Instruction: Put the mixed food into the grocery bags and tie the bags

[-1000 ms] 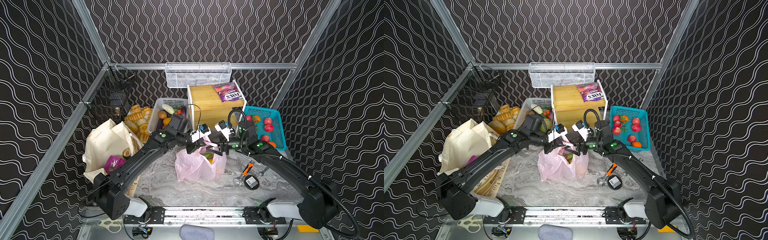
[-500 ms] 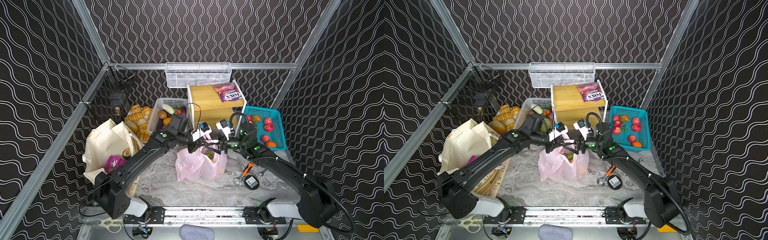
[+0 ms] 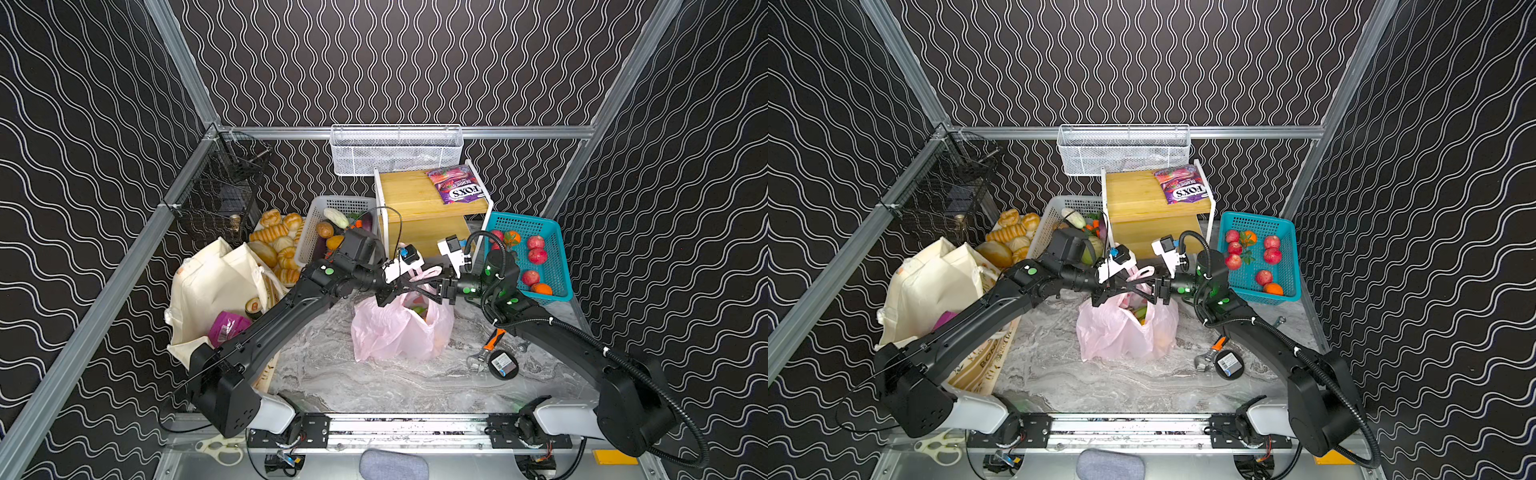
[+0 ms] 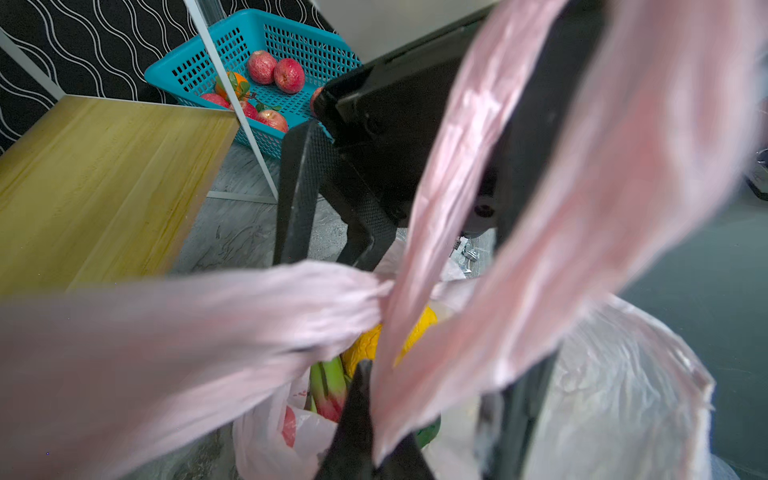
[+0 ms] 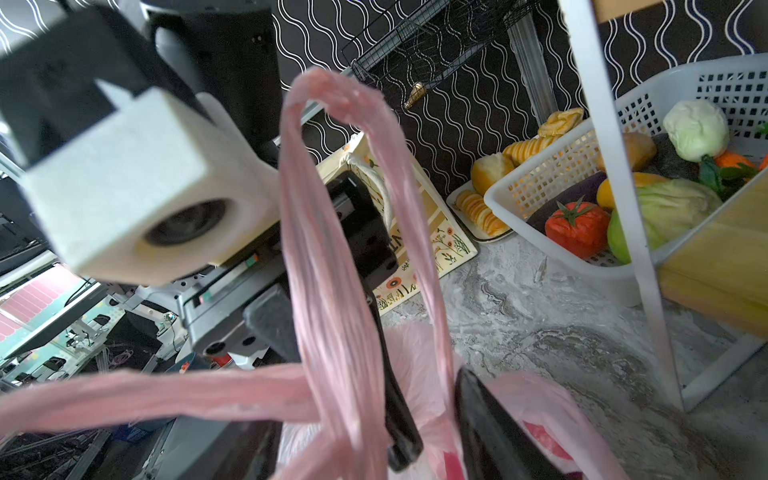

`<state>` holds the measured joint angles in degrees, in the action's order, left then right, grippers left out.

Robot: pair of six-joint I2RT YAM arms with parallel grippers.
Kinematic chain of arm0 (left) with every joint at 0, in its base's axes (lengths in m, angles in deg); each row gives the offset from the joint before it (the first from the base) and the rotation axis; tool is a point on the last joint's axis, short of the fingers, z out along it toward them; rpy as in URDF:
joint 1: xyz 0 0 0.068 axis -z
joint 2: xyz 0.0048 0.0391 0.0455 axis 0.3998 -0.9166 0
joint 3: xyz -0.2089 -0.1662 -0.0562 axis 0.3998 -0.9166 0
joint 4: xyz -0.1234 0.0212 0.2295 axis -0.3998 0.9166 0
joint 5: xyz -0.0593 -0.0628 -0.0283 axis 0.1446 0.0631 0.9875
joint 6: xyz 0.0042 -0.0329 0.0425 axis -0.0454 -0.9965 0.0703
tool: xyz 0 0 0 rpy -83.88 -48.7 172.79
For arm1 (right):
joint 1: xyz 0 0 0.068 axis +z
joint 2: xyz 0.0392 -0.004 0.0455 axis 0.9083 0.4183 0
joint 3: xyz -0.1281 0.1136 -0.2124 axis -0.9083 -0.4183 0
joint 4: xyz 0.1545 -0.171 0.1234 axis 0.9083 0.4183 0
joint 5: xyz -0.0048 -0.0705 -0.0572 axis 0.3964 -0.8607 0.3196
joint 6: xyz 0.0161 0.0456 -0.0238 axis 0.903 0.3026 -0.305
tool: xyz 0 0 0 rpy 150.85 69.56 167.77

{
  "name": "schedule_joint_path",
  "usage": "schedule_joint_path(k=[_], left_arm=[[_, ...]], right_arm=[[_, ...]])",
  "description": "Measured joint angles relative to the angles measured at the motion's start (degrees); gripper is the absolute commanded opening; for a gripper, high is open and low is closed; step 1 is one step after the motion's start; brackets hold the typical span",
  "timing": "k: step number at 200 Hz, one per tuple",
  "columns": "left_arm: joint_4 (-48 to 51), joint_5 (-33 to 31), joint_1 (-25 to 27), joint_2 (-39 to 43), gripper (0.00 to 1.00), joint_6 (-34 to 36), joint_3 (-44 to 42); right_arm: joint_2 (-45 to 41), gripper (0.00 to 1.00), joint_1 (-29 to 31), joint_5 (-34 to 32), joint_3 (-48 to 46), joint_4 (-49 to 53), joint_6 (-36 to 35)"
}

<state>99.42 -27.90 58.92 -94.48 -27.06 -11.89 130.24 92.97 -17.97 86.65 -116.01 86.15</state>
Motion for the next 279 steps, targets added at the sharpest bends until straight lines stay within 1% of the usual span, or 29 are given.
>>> schedule_joint_path(k=[31,43,57,67,75,84,89,104,119,152,163,175,203,221,247,254,258,279], left_arm=[[0.0,0.0,0.0,0.2,0.08,0.0,0.0],[0.0,-0.1,0.0,0.4,0.10,0.0,-0.2],[-0.1,0.0,0.0,0.5,0.13,0.0,-0.3],[0.0,-0.1,0.0,0.5,0.15,0.0,-0.3],[0.0,-0.2,0.0,0.5,0.21,0.0,-0.3],[0.0,-0.7,0.0,0.9,0.29,-0.2,-0.3],[-0.1,-1.0,0.0,1.2,0.36,-0.8,-0.4],[-1.2,-1.4,0.0,3.1,0.53,-1.3,-1.3],[-1.7,-1.8,0.0,4.5,0.57,-1.8,-1.8],[-0.6,-3.8,-0.3,6.0,0.70,-3.3,-0.7],[-0.7,-4.1,-1.0,7.0,0.75,-4.4,-0.6],[-1.7,-4.8,-2.5,8.0,0.77,-6.6,-0.7],[-6.8,-3.0,-6.3,7.8,0.76,-14.0,-0.5],[-8.3,-0.9,-7.6,6.1,0.69,-17.5,1.7],[-8.5,1.8,-8.0,3.3,0.60,-19.0,5.4],[-8.5,2.3,-8.0,2.7,0.54,-19.0,6.1],[-8.4,2.5,-8.0,2.4,0.49,-19.0,6.3],[-8.5,3.1,-8.0,2.2,0.19,-19.3,6.2]], right_arm=[[0.4,0.38,0.0,0.0,0.2,-0.1,0.4],[0.4,0.28,0.0,0.0,0.2,-0.2,0.5],[0.4,0.16,0.0,0.1,0.2,-0.7,0.5],[0.4,0.12,0.0,0.1,0.2,-0.7,0.6],[0.4,0.10,0.0,0.1,0.2,-0.7,0.7],[0.3,0.08,0.0,0.1,0.2,-0.6,0.2],[0.2,0.07,0.0,-0.2,0.4,-0.2,0.0],[0.0,0.07,0.0,-0.2,1.0,1.5,-1.5],[0.0,0.06,0.0,-0.3,1.5,2.2,-2.3],[0.2,0.06,0.0,-0.8,1.5,2.6,-3.0],[0.3,0.06,0.0,-0.9,1.5,2.7,-3.1],[0.3,0.06,0.0,-0.8,1.5,2.9,-3.3],[0.5,0.06,0.0,-0.8,1.9,4.3,-4.2],[0.5,0.06,0.0,-0.6,2.3,4.8,-4.5],[0.7,0.06,0.0,-0.2,2.7,5.6,-4.8],[0.8,0.06,0.0,-0.1,2.8,5.8,-4.9],[0.8,0.06,0.0,0.0,2.8,5.9,-4.9],[0.9,0.07,0.0,0.1,3.0,6.2,-5.5]])
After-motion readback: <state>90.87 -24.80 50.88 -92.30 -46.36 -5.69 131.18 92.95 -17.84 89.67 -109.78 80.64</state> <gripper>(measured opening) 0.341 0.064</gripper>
